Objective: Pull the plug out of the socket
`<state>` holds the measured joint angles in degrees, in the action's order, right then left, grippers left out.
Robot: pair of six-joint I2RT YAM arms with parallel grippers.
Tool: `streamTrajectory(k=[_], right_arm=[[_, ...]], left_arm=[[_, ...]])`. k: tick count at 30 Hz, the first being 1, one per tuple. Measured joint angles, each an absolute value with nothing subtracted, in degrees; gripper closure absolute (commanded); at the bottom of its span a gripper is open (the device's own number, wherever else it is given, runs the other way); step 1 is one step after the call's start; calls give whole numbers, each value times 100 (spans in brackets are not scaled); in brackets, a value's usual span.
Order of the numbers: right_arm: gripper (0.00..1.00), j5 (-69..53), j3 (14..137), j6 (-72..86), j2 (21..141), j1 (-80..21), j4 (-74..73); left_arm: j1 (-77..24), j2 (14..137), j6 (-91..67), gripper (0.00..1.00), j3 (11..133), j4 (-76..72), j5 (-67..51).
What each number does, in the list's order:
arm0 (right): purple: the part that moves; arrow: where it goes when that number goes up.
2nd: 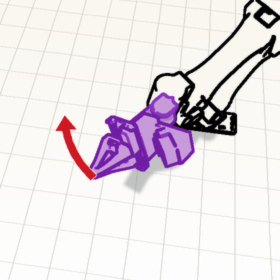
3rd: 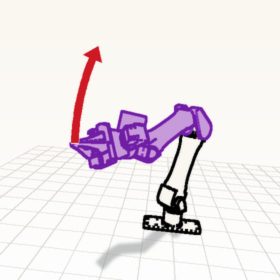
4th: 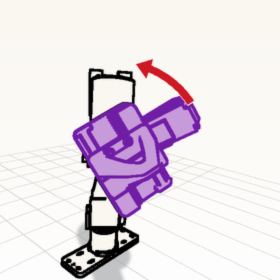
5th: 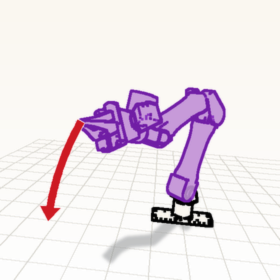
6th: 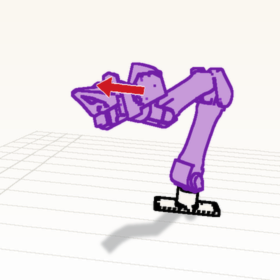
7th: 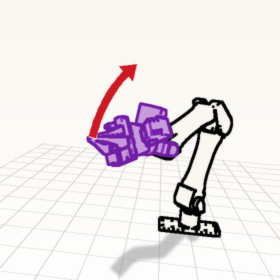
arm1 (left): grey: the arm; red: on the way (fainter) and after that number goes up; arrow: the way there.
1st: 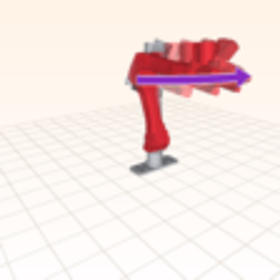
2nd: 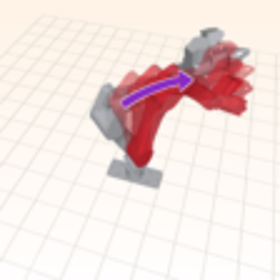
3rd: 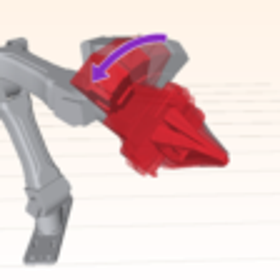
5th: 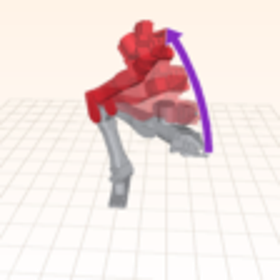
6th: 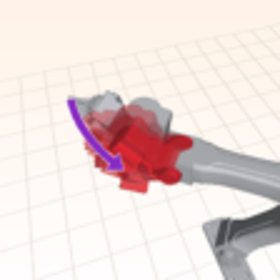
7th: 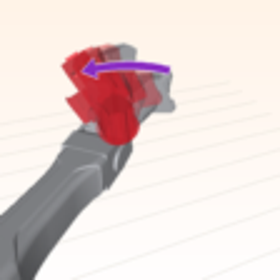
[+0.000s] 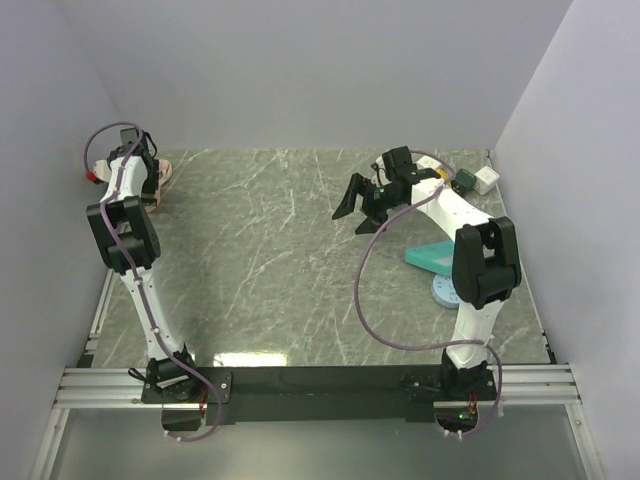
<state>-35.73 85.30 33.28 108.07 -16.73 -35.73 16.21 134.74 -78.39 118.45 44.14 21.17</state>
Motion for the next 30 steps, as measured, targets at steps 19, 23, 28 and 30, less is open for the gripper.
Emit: streamTrajectory(k=[19,23,28,30], right_arm=[[11,-4250,8530,3566,11286,-1214,-2982],[9,-4254,8530,3546,11286,-1146,-2991],[7,-4084,8569,3452,11284,-1135,-3170],[6,-3933,8621,3400,11284,-1135,-3284]], left_arm=[[725,11268,-5896,100,8571,3242,353],[-152,10949,-5284,100,8147,3273,-187],[-1527,10763,-4740,90,7889,3312,-711],[-1951,10687,-4654,78,7767,3277,-919]])
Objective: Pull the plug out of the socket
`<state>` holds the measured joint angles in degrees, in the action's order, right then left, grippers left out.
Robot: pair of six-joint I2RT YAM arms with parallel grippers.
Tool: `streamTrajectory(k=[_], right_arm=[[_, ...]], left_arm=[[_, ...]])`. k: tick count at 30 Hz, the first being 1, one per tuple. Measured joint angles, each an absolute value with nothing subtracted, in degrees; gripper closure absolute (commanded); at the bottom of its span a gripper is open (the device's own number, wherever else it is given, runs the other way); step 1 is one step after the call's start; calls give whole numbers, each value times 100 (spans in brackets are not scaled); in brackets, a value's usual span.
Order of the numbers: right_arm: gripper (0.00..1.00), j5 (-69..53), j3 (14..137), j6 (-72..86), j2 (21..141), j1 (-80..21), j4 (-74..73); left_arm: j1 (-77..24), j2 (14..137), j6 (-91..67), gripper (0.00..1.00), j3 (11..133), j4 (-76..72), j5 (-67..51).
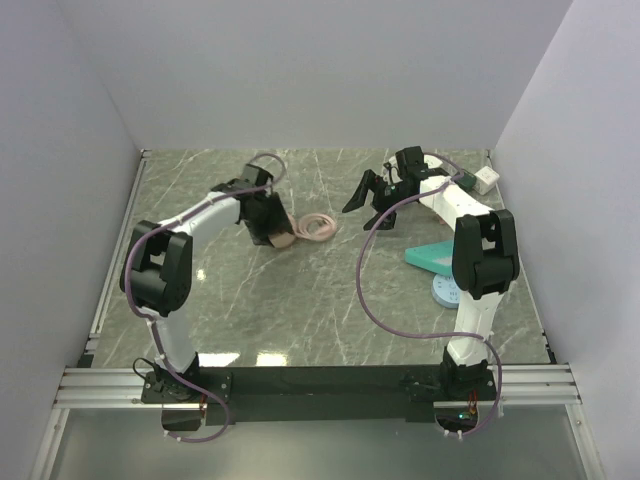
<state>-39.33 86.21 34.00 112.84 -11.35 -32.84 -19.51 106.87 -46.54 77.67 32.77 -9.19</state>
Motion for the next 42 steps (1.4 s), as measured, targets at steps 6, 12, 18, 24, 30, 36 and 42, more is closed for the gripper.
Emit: streamTrajectory(k=[6,12,18,24,30,36,42], right_arm=[[3,-3529,8632,3264,11174,-1138,-3570],[2,-3183,8635,3074,10934,-1160,-3879],[1,-2722,8921,2871,10803,-1345,-4265],[0,-2270,10049,2624,10945,-2108,-4755],[0,-1758,11813,2412,11789,-3004,-5164],[0,-1243,12783,2298,12829,-3590,-5520],[0,-934,13155,2368,13598,-3837,-5754]], left_arm=[[-2668,10396,-4615,25,7406,3306,-1278],[-2840,10265,-4709,1,7070,3579,-1168],[-2838,9494,-4823,1,6928,3660,-919],[-2766,7865,-5046,1,6611,3015,-864],[-2021,6877,-5186,1,5760,2228,-1044],[-1083,6473,-5196,1,5048,2180,-1107],[-366,5992,-5216,1,4429,1868,-1518]])
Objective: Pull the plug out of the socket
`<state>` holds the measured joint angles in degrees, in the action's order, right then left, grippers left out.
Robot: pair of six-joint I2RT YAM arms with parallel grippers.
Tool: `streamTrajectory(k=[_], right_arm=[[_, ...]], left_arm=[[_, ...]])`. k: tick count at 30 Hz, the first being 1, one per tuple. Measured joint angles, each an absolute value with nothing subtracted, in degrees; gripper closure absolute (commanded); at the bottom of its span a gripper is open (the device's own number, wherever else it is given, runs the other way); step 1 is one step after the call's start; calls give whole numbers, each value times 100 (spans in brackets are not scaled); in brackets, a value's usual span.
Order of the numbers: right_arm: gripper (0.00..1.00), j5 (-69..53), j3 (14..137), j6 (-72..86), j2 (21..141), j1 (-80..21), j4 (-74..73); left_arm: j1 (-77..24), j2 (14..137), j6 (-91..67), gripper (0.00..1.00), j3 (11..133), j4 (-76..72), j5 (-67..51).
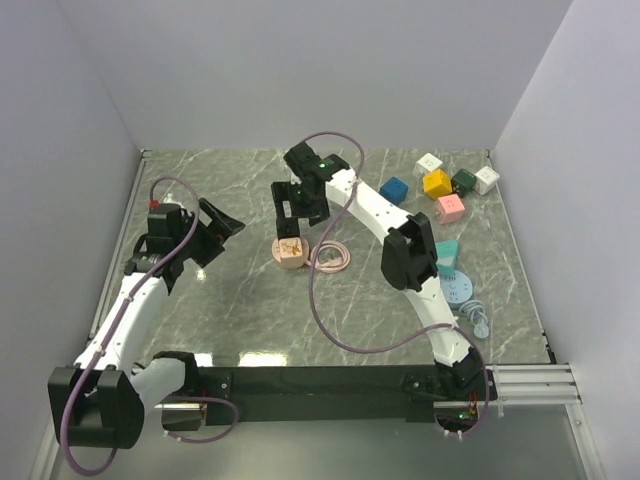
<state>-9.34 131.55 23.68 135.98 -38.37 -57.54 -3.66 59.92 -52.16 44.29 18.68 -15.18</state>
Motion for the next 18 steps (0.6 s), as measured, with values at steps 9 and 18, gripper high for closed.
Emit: streamTrajectory(k=[9,18], right_arm=[[0,-670,13485,2294,13920,-4198,-5752],[17,-244,13594,2261,14171,-4383,-5885]], left_arm=[[-281,5896,-5221,1,3861,1715,-1752],[-281,5929,-5212,1,3607,1564,-1883]])
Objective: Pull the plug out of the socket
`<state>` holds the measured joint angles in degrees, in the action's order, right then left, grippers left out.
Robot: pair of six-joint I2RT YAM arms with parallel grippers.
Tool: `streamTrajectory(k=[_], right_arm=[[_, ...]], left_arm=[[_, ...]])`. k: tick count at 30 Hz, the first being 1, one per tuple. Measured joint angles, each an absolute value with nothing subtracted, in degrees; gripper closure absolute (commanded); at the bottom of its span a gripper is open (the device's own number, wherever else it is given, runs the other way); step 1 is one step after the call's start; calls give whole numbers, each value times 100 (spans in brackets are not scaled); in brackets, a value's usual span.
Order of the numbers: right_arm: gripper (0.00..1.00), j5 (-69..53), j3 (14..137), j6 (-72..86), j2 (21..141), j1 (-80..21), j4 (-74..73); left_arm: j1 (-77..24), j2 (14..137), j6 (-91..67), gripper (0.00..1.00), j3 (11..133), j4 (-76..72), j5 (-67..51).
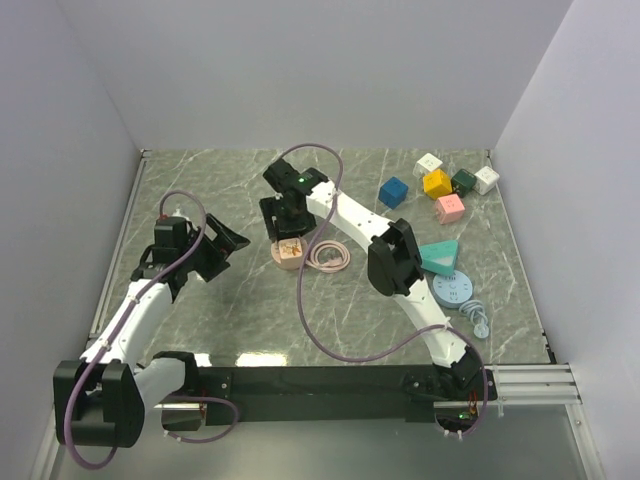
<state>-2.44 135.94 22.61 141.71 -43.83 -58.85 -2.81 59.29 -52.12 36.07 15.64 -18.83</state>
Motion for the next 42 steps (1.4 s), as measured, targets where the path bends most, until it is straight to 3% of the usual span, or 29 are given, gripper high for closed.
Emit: streamTrajectory(k=[4,5,6,7,11,19,29,31,32,34,35,42], right_arm=[[55,-224,13596,2298,14226,-4383,-5885],[83,-217,13596,2318,14226,-4370,-5874],[95,-233,13596,2309,14219,-4357,-5865],[100,-248,13594,2309,14217,-4344,-5848],[100,-611,13203,2338,13996,-4237,-5553],[100,-2475,10912,3293,12785,-3607,-4139],[100,-2943,10589,4064,12549,-3579,-3131],[100,-2956,10556,4088,12549,-3581,-3135],[100,-2956,10536,4104,12549,-3581,-3142],[100,-2947,10532,4115,12549,-3575,-3148],[100,-2945,10527,4130,12549,-3575,-3135],[100,-2943,10486,4261,12549,-3535,-3061]], left_arm=[[-279,6088,-5175,1,3533,1391,-2003],[-279,6119,-5168,2,3496,1347,-2036],[-279,6143,-5162,2,3476,1334,-2064],[-276,6180,-5144,2,3461,1308,-2086],[-276,6364,-4978,1,3461,1273,-2119],[-349,7059,-4628,1,3765,1028,-2268],[-884,8007,-5054,1,3828,-242,-2561],[-941,8136,-5162,9,3828,-451,-2547],[-969,8191,-5199,23,3828,-534,-2534],[-1020,8270,-5282,40,3837,-685,-2526],[-1033,8283,-5286,54,3841,-735,-2534],[-1066,8396,-5216,91,3911,-878,-2534]])
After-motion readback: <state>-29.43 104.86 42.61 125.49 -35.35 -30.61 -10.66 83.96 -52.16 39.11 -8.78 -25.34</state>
